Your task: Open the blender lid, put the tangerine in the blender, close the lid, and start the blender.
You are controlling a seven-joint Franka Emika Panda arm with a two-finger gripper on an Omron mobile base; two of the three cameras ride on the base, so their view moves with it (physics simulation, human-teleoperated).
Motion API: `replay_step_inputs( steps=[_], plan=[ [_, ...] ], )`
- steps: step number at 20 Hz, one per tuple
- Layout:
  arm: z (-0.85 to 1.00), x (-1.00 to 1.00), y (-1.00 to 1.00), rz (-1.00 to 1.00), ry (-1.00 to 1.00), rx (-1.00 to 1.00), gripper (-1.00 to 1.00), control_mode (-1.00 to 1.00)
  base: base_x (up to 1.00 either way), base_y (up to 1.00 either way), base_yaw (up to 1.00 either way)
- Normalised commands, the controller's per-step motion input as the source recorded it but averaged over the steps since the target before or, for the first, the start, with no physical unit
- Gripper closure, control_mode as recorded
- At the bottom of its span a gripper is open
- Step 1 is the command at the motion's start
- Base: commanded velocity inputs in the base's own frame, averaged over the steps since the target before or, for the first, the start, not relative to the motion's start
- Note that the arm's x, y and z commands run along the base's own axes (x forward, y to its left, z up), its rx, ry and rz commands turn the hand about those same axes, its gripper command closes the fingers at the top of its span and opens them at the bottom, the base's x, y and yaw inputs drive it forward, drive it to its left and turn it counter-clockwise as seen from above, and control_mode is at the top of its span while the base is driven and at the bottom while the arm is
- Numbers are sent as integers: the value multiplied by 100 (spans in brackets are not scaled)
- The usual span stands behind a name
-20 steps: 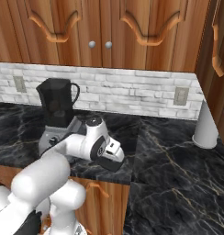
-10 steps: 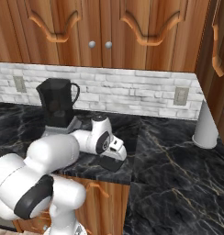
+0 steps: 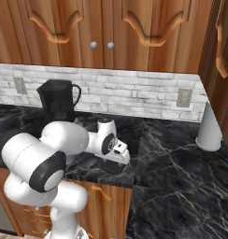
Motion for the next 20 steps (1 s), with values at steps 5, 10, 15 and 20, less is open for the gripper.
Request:
replay_step_inputs(
  steps=[5, 10, 15, 20],
  plan=[
    [-22, 6, -1, 0, 0, 4, -100, -100, 0, 0, 0],
    [-39, -2, 2, 0, 0, 0, 100, -100, 0, 0, 0],
    [-17, 0, 21, -2, 0, 0, 100, -100, 0, 0, 0],
    [-1, 0, 6, -3, 0, 0, 100, -100, 0, 0, 0]
  ],
)
